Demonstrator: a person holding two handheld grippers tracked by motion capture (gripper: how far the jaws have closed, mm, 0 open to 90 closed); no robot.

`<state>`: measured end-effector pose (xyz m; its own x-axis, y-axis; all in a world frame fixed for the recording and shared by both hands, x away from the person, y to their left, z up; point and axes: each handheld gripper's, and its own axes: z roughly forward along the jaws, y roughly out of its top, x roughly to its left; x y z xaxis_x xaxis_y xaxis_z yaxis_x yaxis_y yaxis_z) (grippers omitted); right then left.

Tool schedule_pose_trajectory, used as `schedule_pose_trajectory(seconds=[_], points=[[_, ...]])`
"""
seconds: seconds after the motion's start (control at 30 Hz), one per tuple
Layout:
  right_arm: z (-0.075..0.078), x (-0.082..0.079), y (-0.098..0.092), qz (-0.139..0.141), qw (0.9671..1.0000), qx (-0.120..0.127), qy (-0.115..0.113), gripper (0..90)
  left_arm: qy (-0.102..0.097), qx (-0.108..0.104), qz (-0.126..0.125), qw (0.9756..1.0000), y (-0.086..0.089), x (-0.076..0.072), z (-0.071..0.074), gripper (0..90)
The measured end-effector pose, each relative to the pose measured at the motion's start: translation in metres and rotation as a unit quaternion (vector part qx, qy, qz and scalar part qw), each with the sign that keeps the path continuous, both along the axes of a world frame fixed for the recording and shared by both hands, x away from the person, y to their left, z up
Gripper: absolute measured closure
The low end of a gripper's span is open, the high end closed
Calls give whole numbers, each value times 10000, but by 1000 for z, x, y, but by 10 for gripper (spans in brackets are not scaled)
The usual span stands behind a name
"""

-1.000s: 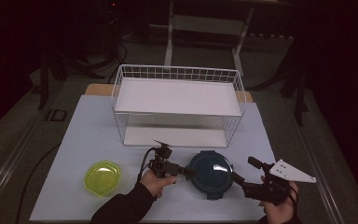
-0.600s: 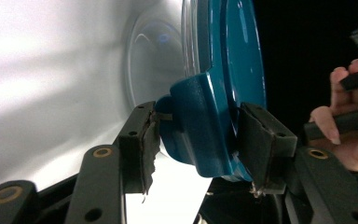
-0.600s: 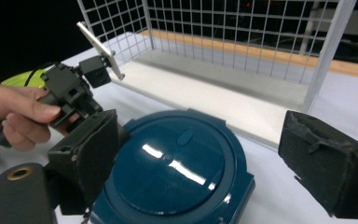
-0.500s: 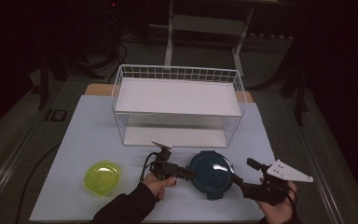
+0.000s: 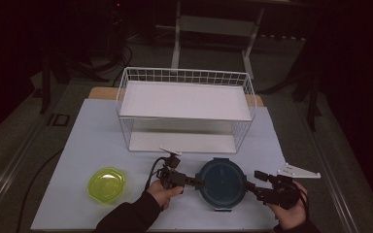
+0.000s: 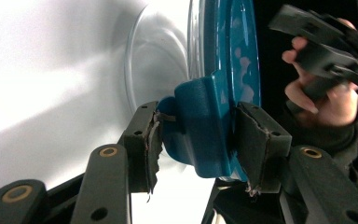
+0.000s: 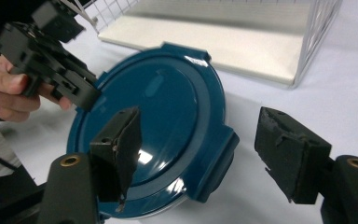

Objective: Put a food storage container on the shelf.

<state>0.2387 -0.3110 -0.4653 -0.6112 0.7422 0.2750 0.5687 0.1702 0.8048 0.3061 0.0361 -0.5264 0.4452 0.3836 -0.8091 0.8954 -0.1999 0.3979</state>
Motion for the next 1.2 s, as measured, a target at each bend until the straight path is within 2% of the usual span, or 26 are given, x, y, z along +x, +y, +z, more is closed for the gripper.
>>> schedule_pose_trajectory(seconds=[0.1,0.23,0.37,0.47,0.6,0.67,0.93,0.97,1.2], points=[[-6,6,-2,14,9998,16,216,319,-106,22,-77,9999,0,-1,2,520],[-10,9,-5,36,9994,16,343,370,-246,36,-167,9996,0,-3,4,524],[-15,12,-8,174,9982,133,563,432,-424,33,-266,9987,-1,-5,5,528],[-18,13,-9,255,9968,248,721,458,-470,-19,-291,9985,1,-5,3,529],[-21,13,-11,334,9945,416,905,550,-577,-44,-378,9976,2,-7,4,532],[-22,13,-12,361,9935,477,965,568,-609,-41,-420,9973,2,-8,4,534],[-26,14,-16,529,9865,771,1346,549,-717,-66,-516,9961,4,-12,4,545],[-26,14,-16,529,9865,771,1346,549,-717,-66,-516,9961,4,-12,4,546],[-31,17,-16,744,9789,944,1650,535,-704,-128,-500,9962,6,-12,1,549]])
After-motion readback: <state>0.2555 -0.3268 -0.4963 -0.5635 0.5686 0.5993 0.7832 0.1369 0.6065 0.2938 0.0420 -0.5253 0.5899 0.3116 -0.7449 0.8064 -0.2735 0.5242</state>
